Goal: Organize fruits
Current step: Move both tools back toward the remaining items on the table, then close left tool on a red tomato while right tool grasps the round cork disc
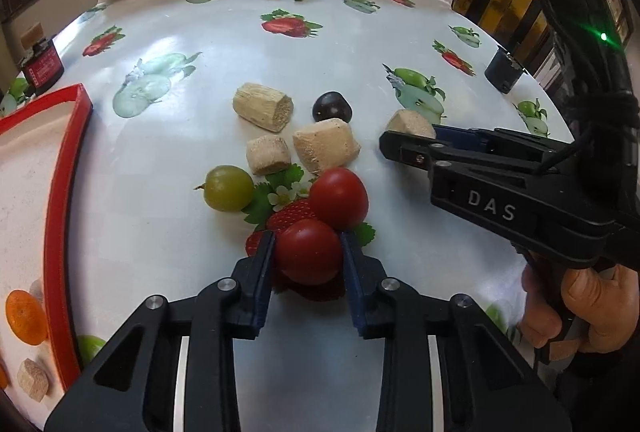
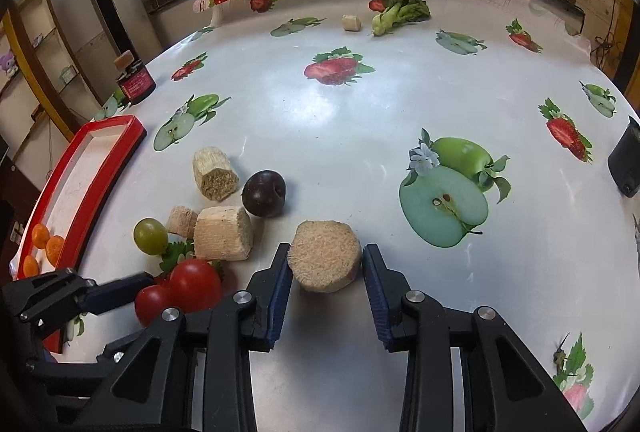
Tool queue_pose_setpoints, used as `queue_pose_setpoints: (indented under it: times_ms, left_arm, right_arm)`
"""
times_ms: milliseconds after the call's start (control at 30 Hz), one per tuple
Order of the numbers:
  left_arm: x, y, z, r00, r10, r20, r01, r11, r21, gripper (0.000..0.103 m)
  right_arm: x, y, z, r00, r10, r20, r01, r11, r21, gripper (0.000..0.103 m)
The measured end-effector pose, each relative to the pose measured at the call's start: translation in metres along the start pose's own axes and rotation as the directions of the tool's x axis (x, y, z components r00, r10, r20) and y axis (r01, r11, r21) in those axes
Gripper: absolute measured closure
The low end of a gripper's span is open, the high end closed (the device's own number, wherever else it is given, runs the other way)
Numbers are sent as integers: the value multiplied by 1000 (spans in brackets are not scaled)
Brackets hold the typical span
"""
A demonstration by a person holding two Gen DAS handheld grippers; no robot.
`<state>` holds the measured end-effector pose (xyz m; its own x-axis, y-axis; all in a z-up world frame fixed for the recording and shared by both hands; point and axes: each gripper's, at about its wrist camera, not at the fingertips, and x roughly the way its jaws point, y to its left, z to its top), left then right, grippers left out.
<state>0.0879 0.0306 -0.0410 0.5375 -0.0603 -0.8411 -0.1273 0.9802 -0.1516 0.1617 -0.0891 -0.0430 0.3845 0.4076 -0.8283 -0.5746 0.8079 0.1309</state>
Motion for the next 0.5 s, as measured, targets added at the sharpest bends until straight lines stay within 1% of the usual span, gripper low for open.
queue_pose_setpoints:
  times_ms: [33, 133, 267, 500]
  left_arm:
    - [-3, 1, 0, 1000, 6, 8, -6, 1000, 1, 74]
    - [-14, 10, -2, 1000, -16, 20, 17, 999, -31, 74]
    - [-33, 25, -6, 999, -4, 49, 7, 998, -65, 74]
    - [-59, 52, -14, 995, 48, 86, -38, 992, -122, 74]
  right_arm:
    - [-4, 1, 0, 1000, 0, 9, 0, 1000, -3, 66]
    - [-18, 5, 1, 999, 7, 38, -7, 1000, -6, 66]
    - [-34, 10, 6, 997, 21, 68, -20, 1000, -4, 66]
    - [-46, 33, 8, 995, 62, 84, -61, 998, -23, 67]
